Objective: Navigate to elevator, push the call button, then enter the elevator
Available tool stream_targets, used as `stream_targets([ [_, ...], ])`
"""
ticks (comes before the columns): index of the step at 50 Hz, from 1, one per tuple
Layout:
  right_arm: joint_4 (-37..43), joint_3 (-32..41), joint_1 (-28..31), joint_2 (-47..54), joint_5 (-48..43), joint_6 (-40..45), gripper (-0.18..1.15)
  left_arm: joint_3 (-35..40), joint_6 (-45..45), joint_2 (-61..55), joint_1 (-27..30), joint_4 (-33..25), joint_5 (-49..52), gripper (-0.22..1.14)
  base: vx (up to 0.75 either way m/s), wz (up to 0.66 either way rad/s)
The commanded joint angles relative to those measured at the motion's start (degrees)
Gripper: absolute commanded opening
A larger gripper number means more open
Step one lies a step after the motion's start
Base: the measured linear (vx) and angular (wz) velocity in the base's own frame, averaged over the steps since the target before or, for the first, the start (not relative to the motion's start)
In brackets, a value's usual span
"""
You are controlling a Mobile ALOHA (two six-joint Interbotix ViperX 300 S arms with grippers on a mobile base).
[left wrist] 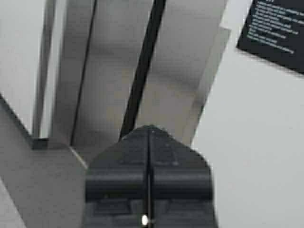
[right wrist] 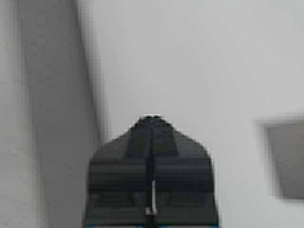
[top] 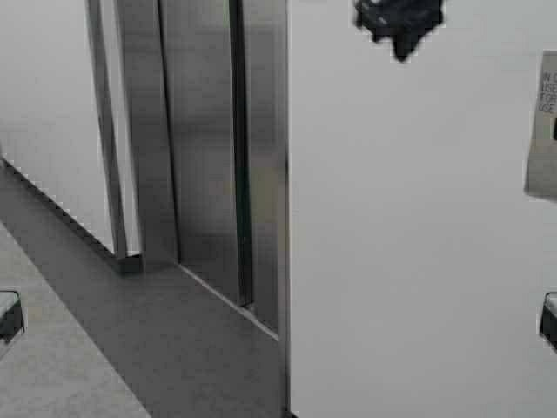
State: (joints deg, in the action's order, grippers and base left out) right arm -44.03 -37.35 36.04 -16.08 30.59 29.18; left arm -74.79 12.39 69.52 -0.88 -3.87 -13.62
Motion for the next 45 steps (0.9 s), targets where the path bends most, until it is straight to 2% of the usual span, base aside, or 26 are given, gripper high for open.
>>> stream_targets([
  [1,6.77,-0.18,0.18,-3.43,-7.65,-0.62,0.06,0.35,-0.26,-0.44,-0.09,0.18,-0.26,0.02,-0.01,0.08],
  [10,10.20,-2.46,0.18,-4.39,-21.97,-0.35,0.06,0.09,-0.35,-0.44,-0.09,0.26,-0.62,0.02,-0.01,0.11],
  [16,10.37,-3.60,0.09,-4.39,-27.86,-0.26,0.06,0.00,-1.58,-0.44,-0.09,0.44,-0.62,0.02,0.00,0.18],
  [30,9.67,-5.19,-1.85,-4.39,-30.23,-1.67,0.06,-0.09,-3.16,-0.53,-0.09,0.44,-0.62,0.02,0.03,0.31],
  [45,9.58,-5.89,-3.52,-4.31,-33.57,-3.60,0.06,-0.18,-3.78,-0.79,-0.09,0.44,-0.79,0.02,0.08,0.53],
])
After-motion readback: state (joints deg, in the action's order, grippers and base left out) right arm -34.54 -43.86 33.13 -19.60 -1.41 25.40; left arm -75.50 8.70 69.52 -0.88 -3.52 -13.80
